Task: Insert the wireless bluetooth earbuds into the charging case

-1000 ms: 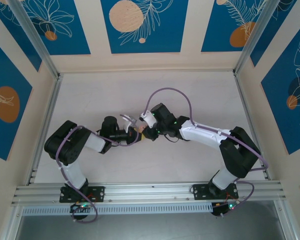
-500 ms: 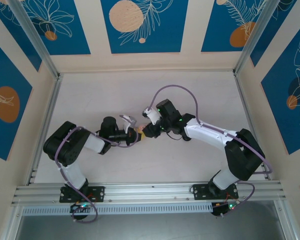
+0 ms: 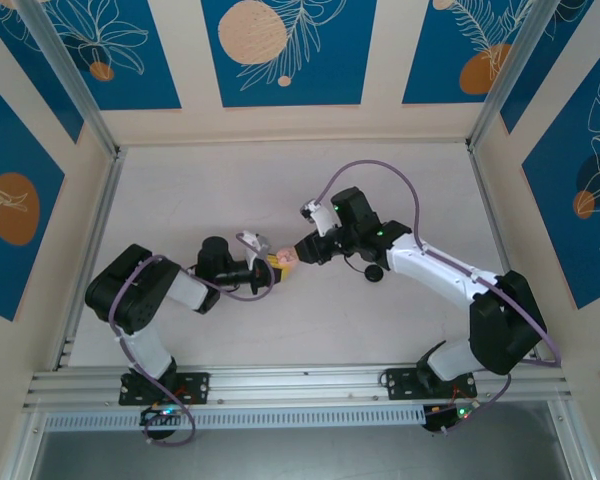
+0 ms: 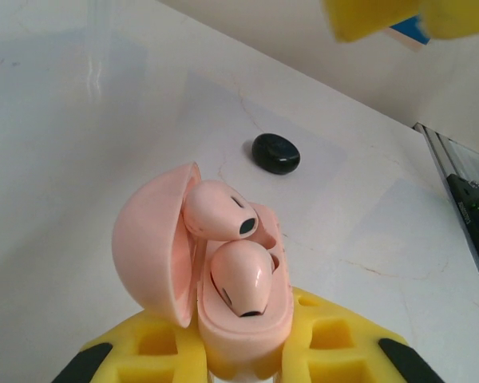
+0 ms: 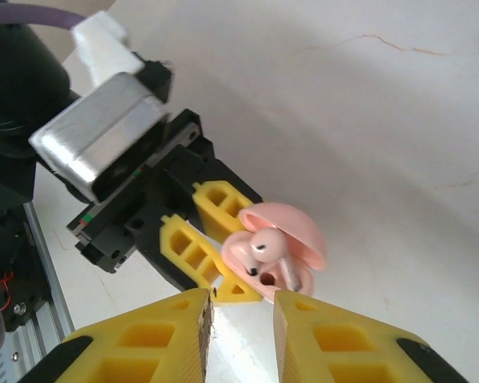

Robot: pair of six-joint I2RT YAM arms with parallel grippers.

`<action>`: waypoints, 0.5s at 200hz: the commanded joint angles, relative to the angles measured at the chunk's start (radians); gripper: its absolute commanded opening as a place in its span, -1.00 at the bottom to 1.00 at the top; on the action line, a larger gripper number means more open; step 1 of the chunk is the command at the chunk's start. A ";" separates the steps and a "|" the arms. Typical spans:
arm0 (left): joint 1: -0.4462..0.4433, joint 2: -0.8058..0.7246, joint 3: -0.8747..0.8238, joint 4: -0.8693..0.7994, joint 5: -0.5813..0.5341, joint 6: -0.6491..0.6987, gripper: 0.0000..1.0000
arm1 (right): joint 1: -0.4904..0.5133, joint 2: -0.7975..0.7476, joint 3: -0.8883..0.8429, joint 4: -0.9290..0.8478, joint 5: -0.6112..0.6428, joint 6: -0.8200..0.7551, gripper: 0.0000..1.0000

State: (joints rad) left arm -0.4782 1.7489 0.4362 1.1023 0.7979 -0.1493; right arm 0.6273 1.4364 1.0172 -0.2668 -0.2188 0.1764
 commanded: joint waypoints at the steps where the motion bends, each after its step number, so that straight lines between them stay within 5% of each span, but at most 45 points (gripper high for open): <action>1: -0.008 -0.030 -0.010 0.045 0.035 0.050 -0.73 | -0.003 -0.002 0.061 -0.111 0.007 0.053 -0.45; 100: -0.024 -0.141 0.011 -0.239 -0.063 0.223 -0.73 | 0.066 0.140 0.206 -0.255 0.020 0.297 -0.34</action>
State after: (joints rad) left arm -0.4877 1.6291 0.4362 0.9176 0.7467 0.0204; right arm 0.6796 1.5463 1.1851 -0.4919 -0.1905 0.3908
